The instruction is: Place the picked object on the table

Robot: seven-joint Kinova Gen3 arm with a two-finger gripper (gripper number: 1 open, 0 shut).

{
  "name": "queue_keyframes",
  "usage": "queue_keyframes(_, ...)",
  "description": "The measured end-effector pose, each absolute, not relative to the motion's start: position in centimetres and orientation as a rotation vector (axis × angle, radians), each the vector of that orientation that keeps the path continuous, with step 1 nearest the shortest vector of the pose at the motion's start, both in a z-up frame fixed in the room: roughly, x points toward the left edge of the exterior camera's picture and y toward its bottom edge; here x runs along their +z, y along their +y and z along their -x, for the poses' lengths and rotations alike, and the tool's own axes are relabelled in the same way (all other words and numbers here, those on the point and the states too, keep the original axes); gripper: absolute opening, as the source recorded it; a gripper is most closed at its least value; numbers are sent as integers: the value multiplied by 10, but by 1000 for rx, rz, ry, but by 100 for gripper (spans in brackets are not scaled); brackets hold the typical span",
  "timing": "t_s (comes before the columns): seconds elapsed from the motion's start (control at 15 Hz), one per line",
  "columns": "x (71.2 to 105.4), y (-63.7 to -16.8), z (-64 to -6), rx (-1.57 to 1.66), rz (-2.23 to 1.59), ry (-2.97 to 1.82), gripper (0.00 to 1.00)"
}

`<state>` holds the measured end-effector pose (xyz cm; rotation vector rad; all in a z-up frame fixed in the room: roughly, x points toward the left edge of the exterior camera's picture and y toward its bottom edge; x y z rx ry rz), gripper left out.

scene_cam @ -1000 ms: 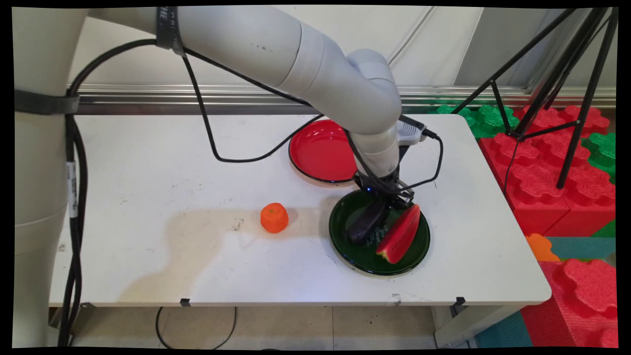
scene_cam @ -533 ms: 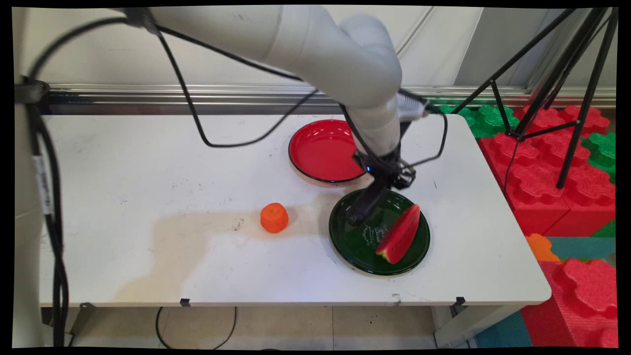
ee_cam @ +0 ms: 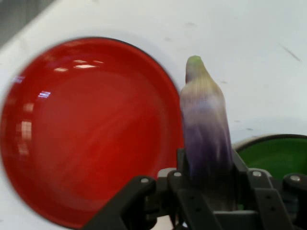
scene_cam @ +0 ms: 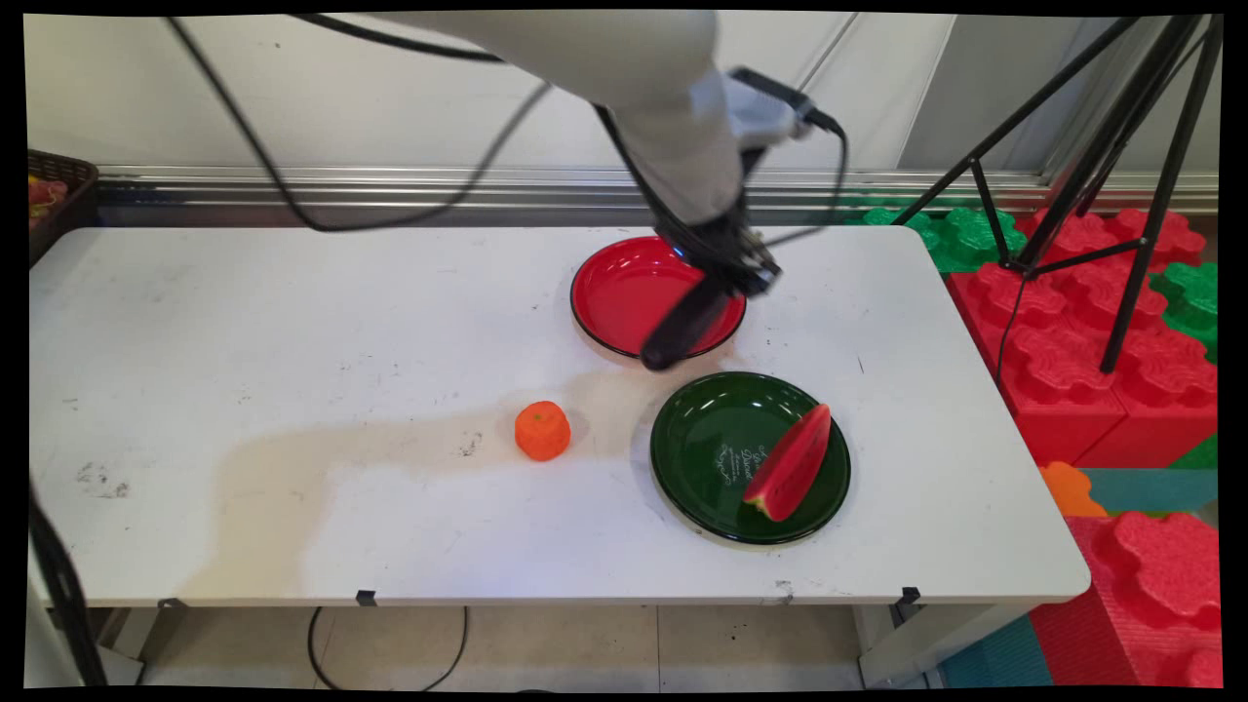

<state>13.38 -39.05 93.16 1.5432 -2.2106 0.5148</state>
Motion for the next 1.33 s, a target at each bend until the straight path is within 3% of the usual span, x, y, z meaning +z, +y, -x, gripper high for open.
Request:
queue_keyframes(0.53,959,-371,-229,659,-1510,-2253,0)
queue_keyframes(1.33,918,-359,-335,693,-1615,-2314,0)
